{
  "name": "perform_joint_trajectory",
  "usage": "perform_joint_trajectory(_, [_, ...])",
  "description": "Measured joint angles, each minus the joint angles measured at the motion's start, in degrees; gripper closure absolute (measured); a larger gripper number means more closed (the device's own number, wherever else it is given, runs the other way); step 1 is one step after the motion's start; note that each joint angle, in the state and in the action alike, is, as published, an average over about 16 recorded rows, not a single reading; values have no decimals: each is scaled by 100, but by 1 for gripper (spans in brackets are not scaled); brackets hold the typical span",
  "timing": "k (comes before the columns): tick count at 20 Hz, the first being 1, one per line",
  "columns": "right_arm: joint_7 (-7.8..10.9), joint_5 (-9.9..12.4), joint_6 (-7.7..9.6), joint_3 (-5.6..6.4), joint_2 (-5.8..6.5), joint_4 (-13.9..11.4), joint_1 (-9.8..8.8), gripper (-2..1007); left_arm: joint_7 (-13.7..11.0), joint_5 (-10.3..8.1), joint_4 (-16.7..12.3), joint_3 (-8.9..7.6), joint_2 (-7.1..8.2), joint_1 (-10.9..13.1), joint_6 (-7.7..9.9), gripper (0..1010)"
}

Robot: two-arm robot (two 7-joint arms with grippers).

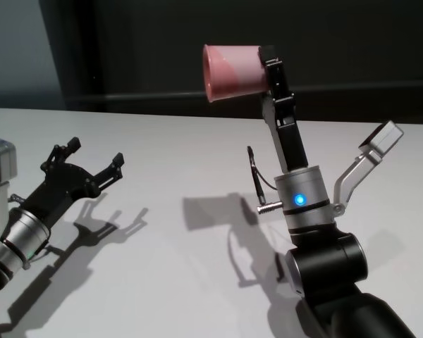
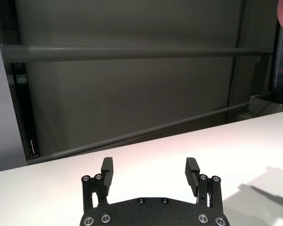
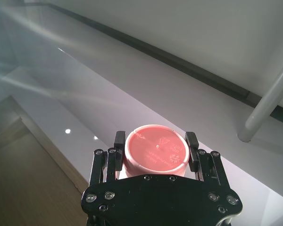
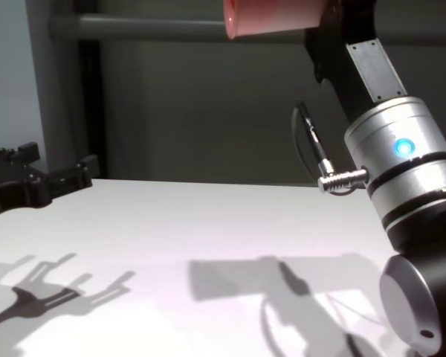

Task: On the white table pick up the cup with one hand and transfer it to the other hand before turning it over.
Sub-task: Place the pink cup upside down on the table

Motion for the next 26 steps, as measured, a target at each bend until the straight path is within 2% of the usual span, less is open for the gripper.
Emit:
perform_joint_trajectory(7, [-130,-29,-132,19,63,-117,-49,266,3,-7,-1,9,6,-13,1,7])
perform_joint_trajectory(12, [-373,-137,-339,101,215,-359,-158,266,4,-11,-2,13,9,-18,1,7])
perform_joint_trajectory(16, [-662,-299,-537,221,407,-644,-299,266,5,-13,-3,15,11,-21,1,7])
perform_joint_trajectory(20, [-991,-508,-713,390,630,-968,-477,266,5,-15,-4,17,12,-23,1,7])
perform_joint_trajectory(26, [-1582,-965,-847,640,1000,-1433,-741,266,4,-17,-5,19,14,-25,1,7])
